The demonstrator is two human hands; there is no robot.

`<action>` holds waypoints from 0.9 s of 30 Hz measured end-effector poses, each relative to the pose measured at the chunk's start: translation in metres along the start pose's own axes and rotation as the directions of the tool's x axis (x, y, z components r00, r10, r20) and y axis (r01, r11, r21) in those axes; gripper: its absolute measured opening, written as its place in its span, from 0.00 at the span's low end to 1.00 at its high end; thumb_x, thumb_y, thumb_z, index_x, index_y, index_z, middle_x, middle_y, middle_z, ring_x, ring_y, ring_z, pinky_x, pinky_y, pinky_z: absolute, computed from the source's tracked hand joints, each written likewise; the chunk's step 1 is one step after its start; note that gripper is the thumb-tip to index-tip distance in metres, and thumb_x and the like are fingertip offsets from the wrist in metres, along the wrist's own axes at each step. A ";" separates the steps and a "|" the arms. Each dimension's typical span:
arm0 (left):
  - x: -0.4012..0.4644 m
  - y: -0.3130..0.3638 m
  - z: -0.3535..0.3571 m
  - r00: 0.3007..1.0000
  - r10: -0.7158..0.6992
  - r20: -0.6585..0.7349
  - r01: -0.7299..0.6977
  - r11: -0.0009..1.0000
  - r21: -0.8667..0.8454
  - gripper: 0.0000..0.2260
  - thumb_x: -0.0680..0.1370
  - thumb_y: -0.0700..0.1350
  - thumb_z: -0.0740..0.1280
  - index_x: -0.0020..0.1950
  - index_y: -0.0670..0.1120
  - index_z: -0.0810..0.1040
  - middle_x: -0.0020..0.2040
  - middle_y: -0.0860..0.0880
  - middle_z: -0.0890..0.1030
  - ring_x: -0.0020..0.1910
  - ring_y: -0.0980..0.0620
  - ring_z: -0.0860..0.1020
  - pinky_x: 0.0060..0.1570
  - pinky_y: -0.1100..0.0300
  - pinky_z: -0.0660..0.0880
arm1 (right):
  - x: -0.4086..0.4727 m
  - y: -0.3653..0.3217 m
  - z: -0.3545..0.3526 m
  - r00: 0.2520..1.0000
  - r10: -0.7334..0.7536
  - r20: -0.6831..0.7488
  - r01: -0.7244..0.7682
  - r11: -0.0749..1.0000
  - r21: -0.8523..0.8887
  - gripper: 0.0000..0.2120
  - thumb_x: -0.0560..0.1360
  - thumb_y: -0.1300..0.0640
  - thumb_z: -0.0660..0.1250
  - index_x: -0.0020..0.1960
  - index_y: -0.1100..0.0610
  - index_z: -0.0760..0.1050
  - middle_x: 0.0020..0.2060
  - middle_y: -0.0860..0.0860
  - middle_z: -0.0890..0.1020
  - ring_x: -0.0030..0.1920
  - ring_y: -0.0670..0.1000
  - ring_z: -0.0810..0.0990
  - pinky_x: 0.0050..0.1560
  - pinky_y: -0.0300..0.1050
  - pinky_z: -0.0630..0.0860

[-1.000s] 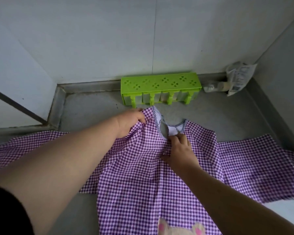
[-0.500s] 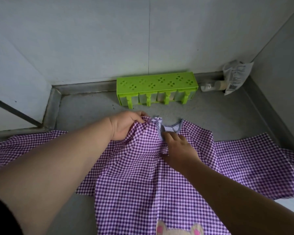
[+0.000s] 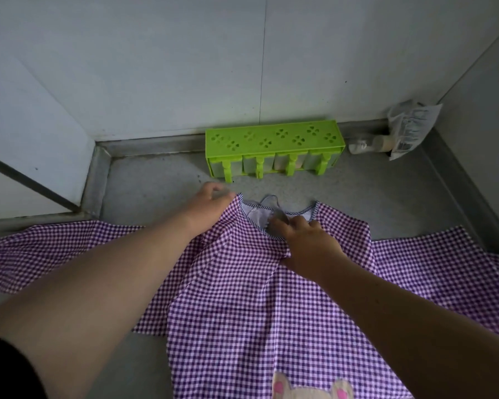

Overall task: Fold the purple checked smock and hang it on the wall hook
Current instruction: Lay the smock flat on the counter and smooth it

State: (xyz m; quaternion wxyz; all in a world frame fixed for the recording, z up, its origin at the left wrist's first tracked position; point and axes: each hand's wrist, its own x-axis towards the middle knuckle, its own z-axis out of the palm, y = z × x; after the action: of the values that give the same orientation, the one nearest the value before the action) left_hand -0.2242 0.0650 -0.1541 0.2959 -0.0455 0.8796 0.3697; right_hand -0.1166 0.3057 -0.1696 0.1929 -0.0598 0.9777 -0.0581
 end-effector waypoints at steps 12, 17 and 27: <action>-0.036 -0.105 -0.051 0.983 -0.010 0.184 -0.132 0.659 0.740 0.34 0.74 0.67 0.65 0.77 0.55 0.67 0.75 0.49 0.75 0.72 0.46 0.74 0.71 0.48 0.71 | 0.024 -0.007 -0.005 0.991 -0.030 0.127 0.051 0.985 -0.165 0.47 0.75 0.42 0.73 0.80 0.35 0.42 0.73 0.59 0.61 0.71 0.68 0.68 0.62 0.65 0.78; -0.042 -0.124 -0.073 0.992 -0.060 0.110 -0.033 0.719 0.694 0.24 0.80 0.65 0.56 0.65 0.52 0.79 0.64 0.47 0.83 0.58 0.48 0.81 0.62 0.49 0.77 | 0.026 -0.007 -0.007 0.986 -0.024 0.168 0.056 0.980 -0.190 0.50 0.74 0.38 0.72 0.80 0.36 0.38 0.74 0.61 0.60 0.72 0.70 0.66 0.64 0.68 0.76; -0.057 -0.134 -0.094 0.942 -0.150 -0.299 0.315 0.698 0.643 0.21 0.80 0.56 0.65 0.68 0.46 0.73 0.63 0.43 0.78 0.59 0.43 0.78 0.61 0.46 0.77 | 0.030 -0.027 -0.013 0.989 0.009 0.149 0.021 0.981 -0.195 0.51 0.72 0.35 0.73 0.83 0.46 0.46 0.76 0.58 0.62 0.73 0.67 0.67 0.65 0.66 0.77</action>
State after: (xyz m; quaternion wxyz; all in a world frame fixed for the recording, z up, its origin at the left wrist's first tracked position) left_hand -0.1833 -0.1033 -0.1548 0.2353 -0.0864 0.9677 -0.0276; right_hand -0.1463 0.2765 -0.1646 0.2586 -0.0856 0.9612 0.0424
